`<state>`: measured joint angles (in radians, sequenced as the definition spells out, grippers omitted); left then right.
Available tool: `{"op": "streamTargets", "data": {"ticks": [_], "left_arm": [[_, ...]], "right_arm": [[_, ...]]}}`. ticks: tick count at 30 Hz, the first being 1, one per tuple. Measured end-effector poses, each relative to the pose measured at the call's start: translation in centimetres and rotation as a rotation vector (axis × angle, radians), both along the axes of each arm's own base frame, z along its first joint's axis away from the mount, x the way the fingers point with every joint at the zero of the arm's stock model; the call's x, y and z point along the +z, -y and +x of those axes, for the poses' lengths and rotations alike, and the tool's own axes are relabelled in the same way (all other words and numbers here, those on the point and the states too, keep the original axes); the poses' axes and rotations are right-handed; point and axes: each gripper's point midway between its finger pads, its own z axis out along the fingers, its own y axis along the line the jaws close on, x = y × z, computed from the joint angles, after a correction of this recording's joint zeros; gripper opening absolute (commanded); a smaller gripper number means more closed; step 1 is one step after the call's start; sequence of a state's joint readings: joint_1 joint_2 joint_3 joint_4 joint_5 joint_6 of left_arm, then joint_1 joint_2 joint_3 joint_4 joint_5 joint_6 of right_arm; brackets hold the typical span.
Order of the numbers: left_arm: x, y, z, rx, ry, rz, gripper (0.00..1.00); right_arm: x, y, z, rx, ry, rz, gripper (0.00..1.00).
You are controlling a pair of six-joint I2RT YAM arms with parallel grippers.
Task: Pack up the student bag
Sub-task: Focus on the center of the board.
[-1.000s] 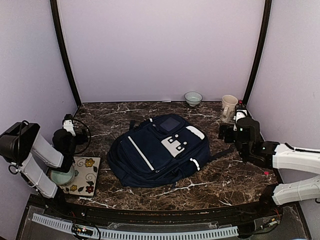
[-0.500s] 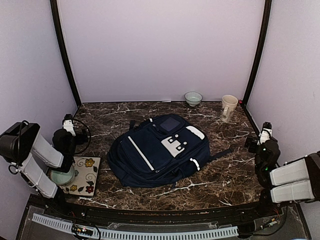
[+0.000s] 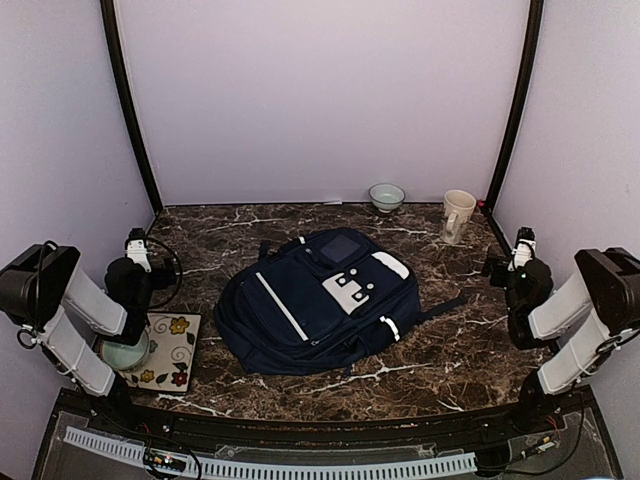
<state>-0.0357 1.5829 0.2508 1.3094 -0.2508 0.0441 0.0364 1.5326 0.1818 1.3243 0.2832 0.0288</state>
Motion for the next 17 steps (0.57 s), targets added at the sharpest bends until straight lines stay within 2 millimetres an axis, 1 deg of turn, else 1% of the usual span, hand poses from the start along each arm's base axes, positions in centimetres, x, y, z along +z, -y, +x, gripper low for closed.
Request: {"op": "streamTargets", "data": {"ticks": [3, 17], "left_arm": [[0.00, 0.00, 0.00, 0.000, 0.000, 0.000, 0.98], [-0.01, 0.00, -0.01, 0.000, 0.000, 0.000, 0.99]], "right_arm": [[0.49, 0.47, 0.30, -0.024, 0.017, 0.015, 1.00], [-0.38, 0.93, 0.35, -0.028, -0.017, 0.034, 1.00]]}}
